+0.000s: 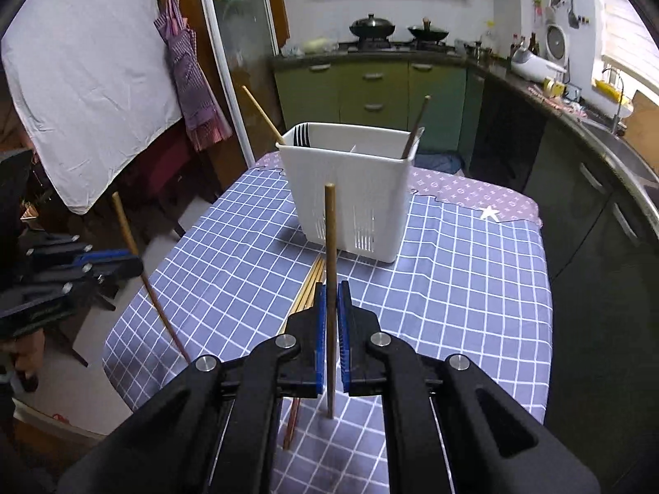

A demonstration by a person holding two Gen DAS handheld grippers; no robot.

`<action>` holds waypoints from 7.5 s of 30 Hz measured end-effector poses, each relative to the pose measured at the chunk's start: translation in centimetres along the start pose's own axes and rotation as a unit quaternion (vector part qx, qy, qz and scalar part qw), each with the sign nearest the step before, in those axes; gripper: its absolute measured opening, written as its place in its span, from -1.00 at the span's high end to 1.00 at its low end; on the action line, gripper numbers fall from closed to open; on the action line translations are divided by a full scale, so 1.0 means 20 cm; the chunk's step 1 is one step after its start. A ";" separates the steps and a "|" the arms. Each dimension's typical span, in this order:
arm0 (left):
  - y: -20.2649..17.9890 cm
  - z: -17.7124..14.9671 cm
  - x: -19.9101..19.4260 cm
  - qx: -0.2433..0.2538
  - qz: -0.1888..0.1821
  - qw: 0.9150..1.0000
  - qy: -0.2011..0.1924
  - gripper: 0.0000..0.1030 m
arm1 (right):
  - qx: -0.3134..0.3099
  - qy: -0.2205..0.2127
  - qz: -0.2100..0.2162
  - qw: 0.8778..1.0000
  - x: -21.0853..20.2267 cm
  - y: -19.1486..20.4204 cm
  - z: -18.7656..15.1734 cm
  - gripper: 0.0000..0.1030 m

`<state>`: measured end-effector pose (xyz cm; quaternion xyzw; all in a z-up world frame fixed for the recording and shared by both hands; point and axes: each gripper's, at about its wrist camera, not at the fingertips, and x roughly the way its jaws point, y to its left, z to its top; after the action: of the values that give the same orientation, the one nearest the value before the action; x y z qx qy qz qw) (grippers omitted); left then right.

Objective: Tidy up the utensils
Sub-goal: 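Open the left tool over the white holder while the right tool carries its chopstick, then release the chopstick into the white holder with the right tool while the left tool returns, then grasp a wooden chopstick with the left tool and lift it upright, then grasp a wooden chopstick with the right tool and lift it upright, then open the left tool over the white holder while the right tool carries its chopstick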

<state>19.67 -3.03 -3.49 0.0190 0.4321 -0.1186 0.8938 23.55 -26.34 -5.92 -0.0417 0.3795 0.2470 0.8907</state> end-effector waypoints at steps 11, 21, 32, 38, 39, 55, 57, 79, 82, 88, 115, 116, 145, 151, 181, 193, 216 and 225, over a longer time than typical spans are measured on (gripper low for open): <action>-0.04 0.00 -0.04 0.013 0.005 1.000 -0.008 0.88 | 0.004 -0.009 0.011 1.000 -0.08 -0.01 -0.05 0.87; -0.05 0.01 -0.03 0.016 0.006 1.000 -0.011 0.88 | -0.002 -0.012 0.015 1.000 -0.08 0.00 -0.03 0.88; -0.08 0.12 -0.08 0.028 0.003 0.999 -0.021 0.88 | 0.000 -0.025 0.020 0.999 -0.14 -0.01 -0.02 0.88; -0.13 0.26 -0.17 0.043 0.005 0.998 -0.040 0.88 | -0.004 -0.030 0.018 0.999 -0.18 -0.01 0.01 0.88; -0.14 0.32 -0.21 0.046 0.004 0.998 -0.050 0.88 | -0.005 -0.031 0.018 0.999 -0.18 -0.01 0.02 0.88; -0.14 1.00 -0.13 0.019 0.030 0.985 -0.167 0.88 | 0.008 -0.038 0.022 0.999 -0.25 -0.06 0.00 0.88; -0.13 1.00 0.01 0.013 0.031 0.989 -0.142 0.88 | 0.010 -0.042 0.023 0.999 -0.27 -0.07 0.01 0.88; 0.04 0.56 -0.21 0.020 0.038 0.993 -0.112 0.29 | 0.060 -0.185 -0.019 0.981 -0.26 -0.08 0.90 0.87; 0.08 0.48 -0.24 0.014 0.031 0.995 -0.098 0.26 | 0.066 -0.168 -0.037 0.983 -0.11 -0.12 0.94 0.87; 0.10 0.39 -0.21 0.012 0.028 0.997 -0.069 0.17 | 0.068 -0.106 -0.050 0.991 0.17 -0.18 0.88 0.86; -0.03 0.15 0.91 -0.092 0.004 0.966 0.242 0.54 | 0.043 0.026 -0.036 0.998 0.15 -0.22 -0.21 0.62; -0.03 0.15 0.92 -0.095 0.008 0.965 0.243 0.54 | 0.047 0.028 -0.033 0.998 0.16 -0.23 -0.23 0.62; -0.13 0.21 1.09 -0.069 0.045 0.958 0.275 0.88 | 0.053 0.046 -0.003 0.998 0.20 -0.25 -0.22 0.45; -0.11 0.24 0.87 -0.058 0.035 0.973 0.220 0.88 | 0.054 0.057 -0.004 0.997 0.22 -0.26 -0.22 0.41; -0.10 0.08 0.08 0.025 0.009 1.000 -0.004 0.88 | -0.022 0.254 0.007 0.967 0.98 0.08 0.02 0.71; -0.11 0.06 0.07 0.034 0.008 0.999 -0.008 0.88 | -0.048 0.274 -0.017 0.960 1.08 0.17 0.02 0.73; -0.15 0.03 0.04 0.045 0.001 0.999 -0.014 0.88 | 0.035 -0.003 0.008 0.999 -0.01 -0.05 -0.04 0.86; -0.14 0.02 0.02 0.044 -0.002 0.999 -0.019 0.88 | 0.046 -0.017 0.022 0.999 -0.11 -0.03 -0.14 0.86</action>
<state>19.55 -5.93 -3.48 0.0548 0.4092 -0.1395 0.9001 20.61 -28.51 -6.48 0.0115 0.3764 0.2500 0.8920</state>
